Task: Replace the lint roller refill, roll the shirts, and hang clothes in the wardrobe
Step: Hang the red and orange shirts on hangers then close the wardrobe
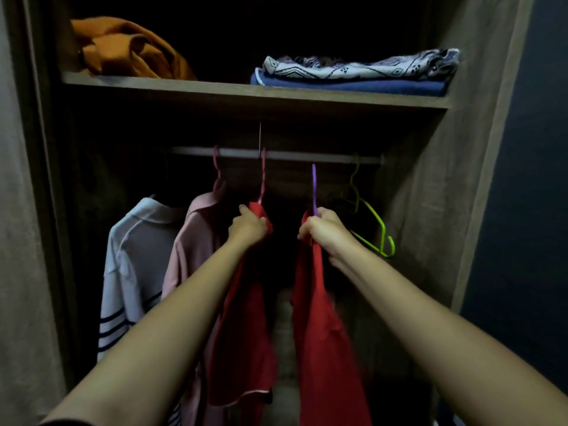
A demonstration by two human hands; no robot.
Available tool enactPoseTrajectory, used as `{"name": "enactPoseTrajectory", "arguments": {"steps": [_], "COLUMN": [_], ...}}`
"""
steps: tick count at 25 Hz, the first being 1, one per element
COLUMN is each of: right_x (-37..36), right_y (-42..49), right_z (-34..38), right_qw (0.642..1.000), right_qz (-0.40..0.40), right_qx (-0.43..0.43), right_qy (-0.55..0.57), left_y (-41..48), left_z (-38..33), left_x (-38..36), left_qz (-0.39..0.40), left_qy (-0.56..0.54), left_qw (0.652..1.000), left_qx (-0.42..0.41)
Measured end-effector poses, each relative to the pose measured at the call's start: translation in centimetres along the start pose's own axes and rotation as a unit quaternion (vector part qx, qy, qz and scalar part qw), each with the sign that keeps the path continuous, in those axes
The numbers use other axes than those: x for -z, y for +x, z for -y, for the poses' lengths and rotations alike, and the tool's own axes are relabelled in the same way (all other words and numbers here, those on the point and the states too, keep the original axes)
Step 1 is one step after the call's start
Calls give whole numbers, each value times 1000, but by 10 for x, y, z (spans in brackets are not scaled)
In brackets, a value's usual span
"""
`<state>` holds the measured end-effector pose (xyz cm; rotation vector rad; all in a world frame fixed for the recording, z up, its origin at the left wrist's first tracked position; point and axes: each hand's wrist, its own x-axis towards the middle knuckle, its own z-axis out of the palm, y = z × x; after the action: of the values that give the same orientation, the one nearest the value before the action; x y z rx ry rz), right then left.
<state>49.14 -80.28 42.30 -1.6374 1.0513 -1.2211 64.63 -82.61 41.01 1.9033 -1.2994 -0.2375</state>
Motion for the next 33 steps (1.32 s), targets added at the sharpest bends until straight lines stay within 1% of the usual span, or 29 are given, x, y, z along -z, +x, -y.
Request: {"name": "enactPoseTrajectory", "arguments": {"steps": [2,7,12,16,18,19,21,23,24,25,26,27,28,30,31,32,33], "right_x": [-1,-8,-14,-13,-9,-8,-5,-4,-9,-14,-13,-10,-5,2,3,3,2], "right_y": [19,74,122,130,136,136,124,96,70,25,14,7,6,5,6,3,-2], "right_z": [4,27,31,0,2,9,20,15,-8,-40,-52,-71,-72,-63,-56,-48,-40], "right_qw": [1000,998,998,995,993,990,972,949,929,913,909,897,892,875,863,842,819], "right_qz": [-5,-1,-12,-26,-49,-55,-75,-88,-73,-29,-37,-54,-58,-76,-81,-93,-114], "right_qx": [10,32,30,21,19,28,47,75,62,54,86,103,116,153,184,226,281], "right_qy": [-10,-47,-48,-96,-104,-126,-216,-295,-358,-403,-407,-426,-433,-453,-463,-482,-488], "left_y": [8,12,18,11,16,18,15,6,-8,-44,-43,-48,-46,-41,-38,-39,-41], "left_z": [10,14,12,11,3,-4,-11,-8,13,39,48,57,57,51,45,38,32], "left_x": [1,2,3,5,11,17,23,24,8,-10,-14,-19,-17,-8,0,9,19], "left_qz": [-30,-7,3,0,-14,-21,-51,-98,-103,-89,-128,-158,-174,-192,-209,-231,-271], "left_qy": [13,82,99,95,96,92,69,39,57,58,44,29,16,63,103,126,124], "left_qw": [999,996,994,993,993,993,993,990,989,992,987,982,979,971,961,947,923], "left_qx": [21,-37,-49,-71,-68,-68,-81,-91,-86,-65,-86,-97,-101,-127,-148,-184,-243]}}
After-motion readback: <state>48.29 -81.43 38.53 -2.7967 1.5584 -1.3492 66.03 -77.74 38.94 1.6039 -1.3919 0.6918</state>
